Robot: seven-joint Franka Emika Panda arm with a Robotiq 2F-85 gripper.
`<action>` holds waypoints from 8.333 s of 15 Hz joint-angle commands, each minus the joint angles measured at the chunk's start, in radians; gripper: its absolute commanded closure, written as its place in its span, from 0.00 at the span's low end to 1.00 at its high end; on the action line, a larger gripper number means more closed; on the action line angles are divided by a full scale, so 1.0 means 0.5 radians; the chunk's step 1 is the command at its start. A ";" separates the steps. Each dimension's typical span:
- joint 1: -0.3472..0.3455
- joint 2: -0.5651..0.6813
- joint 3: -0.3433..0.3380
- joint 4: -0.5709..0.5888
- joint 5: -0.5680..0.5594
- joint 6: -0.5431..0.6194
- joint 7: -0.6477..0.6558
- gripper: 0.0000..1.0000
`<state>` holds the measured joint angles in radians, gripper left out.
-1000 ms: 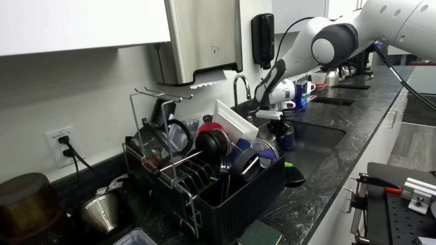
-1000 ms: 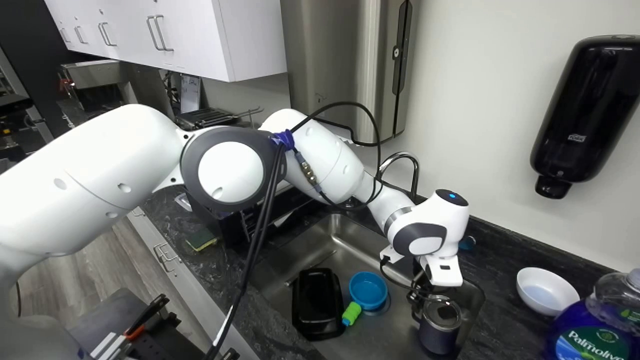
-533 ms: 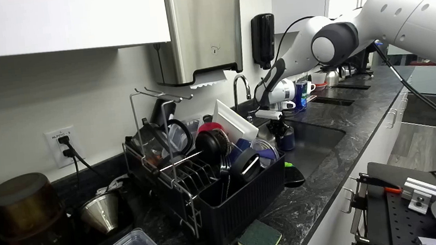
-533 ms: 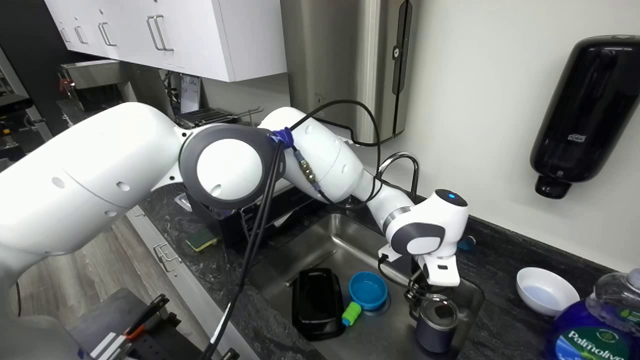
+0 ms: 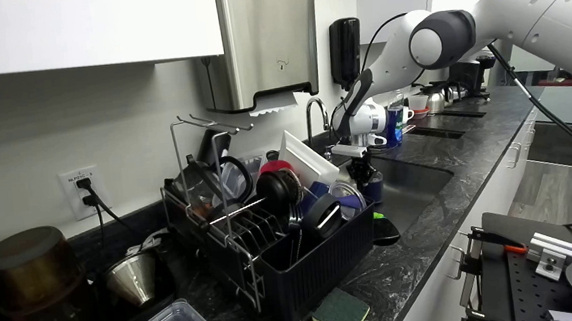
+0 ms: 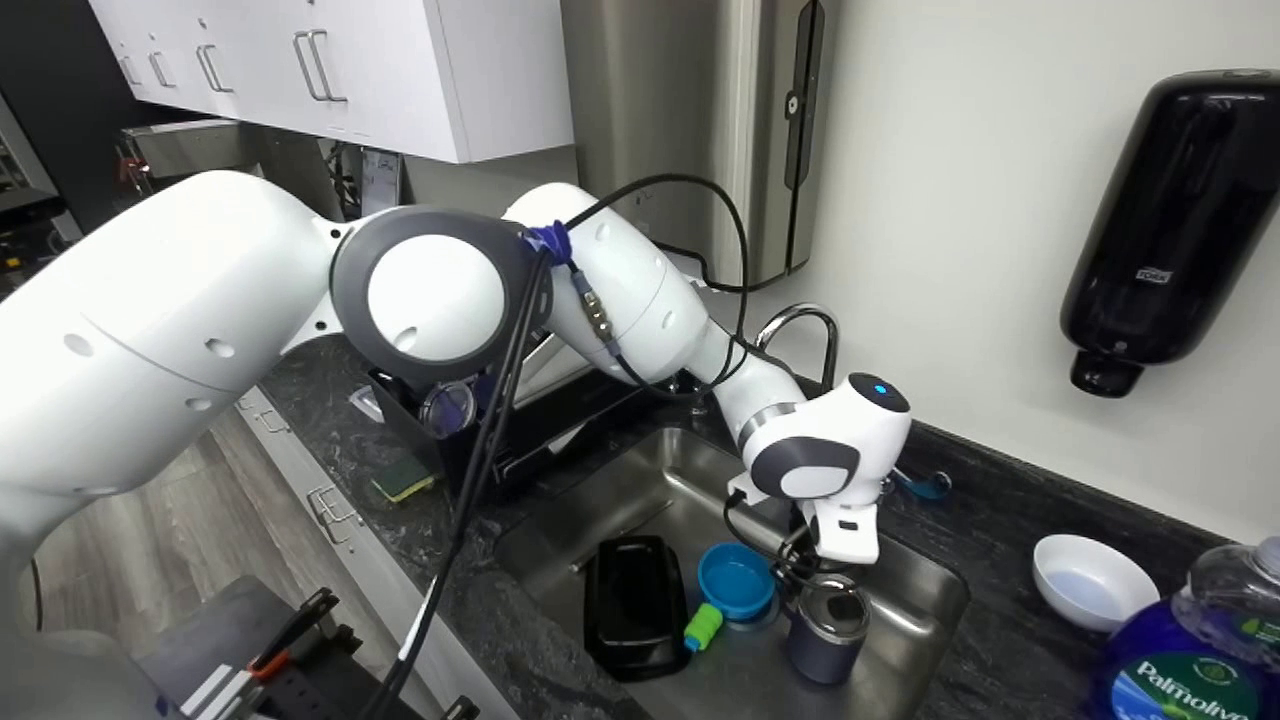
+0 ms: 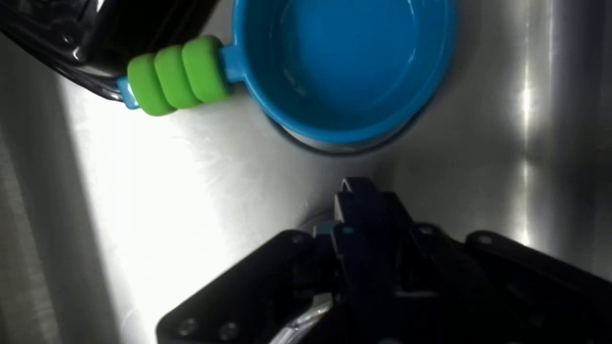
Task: Move the thermo cup to the left then to the right and remove the lid
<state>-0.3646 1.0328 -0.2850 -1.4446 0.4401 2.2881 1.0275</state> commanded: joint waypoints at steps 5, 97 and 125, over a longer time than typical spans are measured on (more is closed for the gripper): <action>0.012 -0.233 0.105 -0.424 0.115 0.198 0.048 0.96; -0.179 -0.934 0.079 -0.907 0.046 0.456 -1.483 0.00; -0.900 -0.963 0.838 -1.069 -0.028 1.126 -3.463 0.00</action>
<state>-0.7388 0.5575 0.0544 -1.9577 0.4635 2.8356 -0.5745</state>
